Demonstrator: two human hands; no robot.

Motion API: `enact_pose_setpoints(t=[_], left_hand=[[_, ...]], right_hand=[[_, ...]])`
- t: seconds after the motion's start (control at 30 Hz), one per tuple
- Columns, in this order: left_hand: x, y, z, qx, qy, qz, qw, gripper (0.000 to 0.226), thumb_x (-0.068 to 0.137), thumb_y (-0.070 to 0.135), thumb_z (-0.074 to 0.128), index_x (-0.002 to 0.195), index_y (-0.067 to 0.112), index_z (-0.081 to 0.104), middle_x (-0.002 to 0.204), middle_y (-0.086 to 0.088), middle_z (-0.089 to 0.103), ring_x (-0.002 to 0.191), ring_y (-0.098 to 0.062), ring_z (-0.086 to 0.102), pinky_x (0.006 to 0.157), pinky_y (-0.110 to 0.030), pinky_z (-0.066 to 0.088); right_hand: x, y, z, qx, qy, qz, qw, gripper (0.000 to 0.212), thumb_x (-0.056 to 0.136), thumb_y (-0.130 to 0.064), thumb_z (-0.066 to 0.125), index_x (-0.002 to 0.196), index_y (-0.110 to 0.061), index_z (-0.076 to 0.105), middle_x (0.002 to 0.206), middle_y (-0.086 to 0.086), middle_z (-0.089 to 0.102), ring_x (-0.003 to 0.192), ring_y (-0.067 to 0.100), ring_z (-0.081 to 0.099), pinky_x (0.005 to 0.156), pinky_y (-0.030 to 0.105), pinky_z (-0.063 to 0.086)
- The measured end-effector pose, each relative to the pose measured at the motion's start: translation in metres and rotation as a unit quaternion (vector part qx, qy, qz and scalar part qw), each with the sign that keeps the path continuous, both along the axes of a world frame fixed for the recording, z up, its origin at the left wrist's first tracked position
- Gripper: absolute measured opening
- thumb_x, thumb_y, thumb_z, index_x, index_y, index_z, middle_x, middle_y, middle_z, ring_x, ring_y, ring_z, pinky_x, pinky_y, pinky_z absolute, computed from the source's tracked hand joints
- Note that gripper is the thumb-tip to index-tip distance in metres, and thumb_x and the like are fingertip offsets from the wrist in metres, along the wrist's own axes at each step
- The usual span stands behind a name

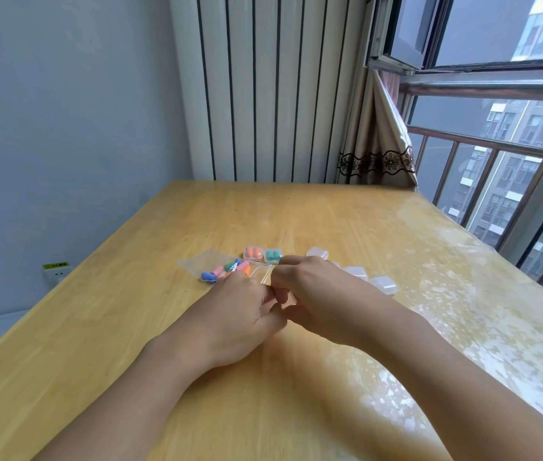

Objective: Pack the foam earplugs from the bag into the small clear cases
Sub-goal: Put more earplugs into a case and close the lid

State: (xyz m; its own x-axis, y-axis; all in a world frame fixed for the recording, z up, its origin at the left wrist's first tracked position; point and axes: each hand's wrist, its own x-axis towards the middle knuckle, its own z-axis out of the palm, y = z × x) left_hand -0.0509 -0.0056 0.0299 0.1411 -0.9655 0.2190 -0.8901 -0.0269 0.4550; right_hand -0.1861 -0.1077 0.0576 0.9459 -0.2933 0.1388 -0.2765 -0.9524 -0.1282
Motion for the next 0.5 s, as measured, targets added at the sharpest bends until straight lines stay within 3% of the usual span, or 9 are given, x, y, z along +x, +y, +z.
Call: enact_pose_setpoints(t=[0.17, 0.3, 0.4, 0.5], left_hand=[[-0.0094, 0.0016, 0.0077, 0.012, -0.092, 0.026, 0.995, 0.034, 0.088, 0.033, 0.052, 0.058, 0.034, 0.037, 0.063, 0.009, 0.048, 0.071, -0.014, 0.050, 0.060, -0.028, 0.033], [-0.0117, -0.0005, 0.0056, 0.023, -0.114, 0.037, 0.992, 0.010, 0.085, 0.035, 0.048, 0.078, 0.031, 0.054, 0.065, 0.009, 0.050, 0.073, -0.012, 0.053, 0.061, -0.026, 0.040], [-0.0113, -0.0029, 0.0037, 0.020, -0.127, 0.038, 0.991, 0.012, 0.079, 0.037, 0.044, 0.081, 0.033, 0.056, 0.068, 0.010, 0.051, 0.075, -0.013, 0.053, 0.080, -0.032, 0.053], [-0.0110, -0.0029, 0.0068, 0.048, -0.144, 0.043, 0.988, 0.018, 0.087, 0.033, 0.050, 0.089, 0.023, 0.066, 0.065, 0.008, 0.047, 0.079, -0.018, 0.057, 0.076, -0.035, 0.054]], right_hand=[[-0.0009, 0.0033, 0.0062, -0.030, 0.025, -0.009, 0.999, 0.008, 0.096, -0.015, 0.063, 0.103, -0.017, 0.062, 0.108, -0.003, 0.055, 0.088, 0.021, 0.058, 0.069, 0.029, 0.036], [-0.0010, 0.0056, 0.0050, -0.054, 0.038, -0.007, 0.998, 0.008, 0.097, -0.012, 0.061, 0.104, -0.016, 0.061, 0.111, -0.002, 0.055, 0.091, 0.022, 0.061, 0.069, 0.028, 0.036], [-0.0003, 0.0033, 0.0030, -0.054, 0.036, -0.005, 0.998, 0.008, 0.096, -0.012, 0.063, 0.104, -0.015, 0.062, 0.111, -0.003, 0.055, 0.092, 0.023, 0.061, 0.071, 0.030, 0.039], [-0.0009, -0.0020, -0.0003, -0.018, 0.027, -0.006, 0.999, 0.009, 0.094, -0.013, 0.068, 0.100, -0.017, 0.063, 0.102, -0.007, 0.051, 0.089, 0.021, 0.060, 0.070, 0.031, 0.042]])
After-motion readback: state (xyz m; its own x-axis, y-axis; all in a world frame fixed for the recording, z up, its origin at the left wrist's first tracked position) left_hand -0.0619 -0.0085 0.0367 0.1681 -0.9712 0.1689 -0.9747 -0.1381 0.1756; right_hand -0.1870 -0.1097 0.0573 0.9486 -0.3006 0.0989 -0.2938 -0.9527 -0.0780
